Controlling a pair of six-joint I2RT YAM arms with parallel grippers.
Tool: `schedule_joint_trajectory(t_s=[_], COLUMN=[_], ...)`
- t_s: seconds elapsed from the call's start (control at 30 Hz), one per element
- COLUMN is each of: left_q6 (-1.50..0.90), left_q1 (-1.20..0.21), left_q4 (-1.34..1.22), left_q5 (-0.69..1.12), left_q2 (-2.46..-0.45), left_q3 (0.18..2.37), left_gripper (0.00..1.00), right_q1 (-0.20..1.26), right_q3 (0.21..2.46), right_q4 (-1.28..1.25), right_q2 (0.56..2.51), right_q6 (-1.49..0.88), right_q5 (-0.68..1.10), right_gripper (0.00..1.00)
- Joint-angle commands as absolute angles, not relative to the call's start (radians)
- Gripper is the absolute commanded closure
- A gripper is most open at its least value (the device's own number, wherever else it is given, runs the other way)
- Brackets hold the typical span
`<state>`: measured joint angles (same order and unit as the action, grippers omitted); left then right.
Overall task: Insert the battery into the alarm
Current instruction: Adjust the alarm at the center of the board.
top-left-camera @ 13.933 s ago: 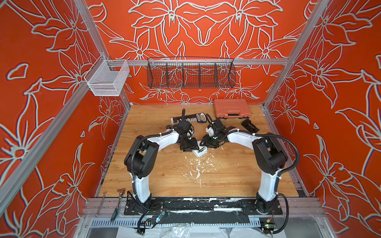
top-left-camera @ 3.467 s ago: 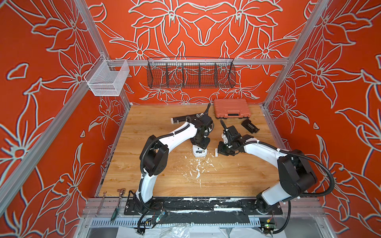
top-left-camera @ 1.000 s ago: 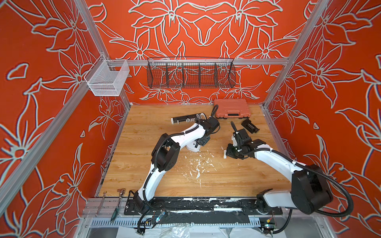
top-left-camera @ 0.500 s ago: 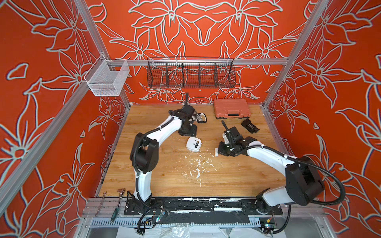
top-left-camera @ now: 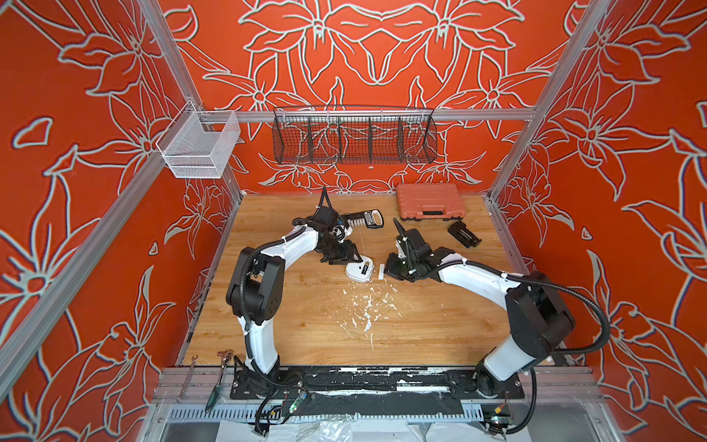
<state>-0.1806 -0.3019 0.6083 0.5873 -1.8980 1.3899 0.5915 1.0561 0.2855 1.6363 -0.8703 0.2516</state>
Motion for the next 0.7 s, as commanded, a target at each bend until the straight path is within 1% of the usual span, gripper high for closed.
schedule_joint_trajectory(t_s=[0.0,0.13,0.27,0.43,0.53,0.67], left_q6=[-0.122,-0.117,-0.128,-0.154,-0.179,-0.205], left_q1=[-0.295,-0.293,-0.291,-0.293,-0.294,-0.298], left_q4=[0.58,0.557,0.54,0.504,0.486,0.471], left_q5=[0.575,0.52,0.512,0.572,0.648,0.664], left_q2=[-1.902,-1.884,-1.9,-1.918,-1.929,-1.928], left_q3=[1.38,1.351,1.348,1.336,1.328,1.305], left_gripper=[0.41,0.41,0.41,0.41,0.41,0.41], right_q1=[0.599,0.599,0.6,0.6,0.598,0.599], right_q3=[1.096,1.103,1.112,1.136,1.152,1.173], right_q4=[0.281,0.292,0.294,0.304,0.313,0.333], right_q2=[1.649,1.656,1.667,1.687,1.697,1.701], right_q6=[-0.901,-0.891,-0.886,-0.873,-0.863,-0.846], right_q5=[0.251,0.249,0.254,0.258,0.264,0.27], right_gripper=[1.0,1.0,1.0,1.0,1.0,1.0])
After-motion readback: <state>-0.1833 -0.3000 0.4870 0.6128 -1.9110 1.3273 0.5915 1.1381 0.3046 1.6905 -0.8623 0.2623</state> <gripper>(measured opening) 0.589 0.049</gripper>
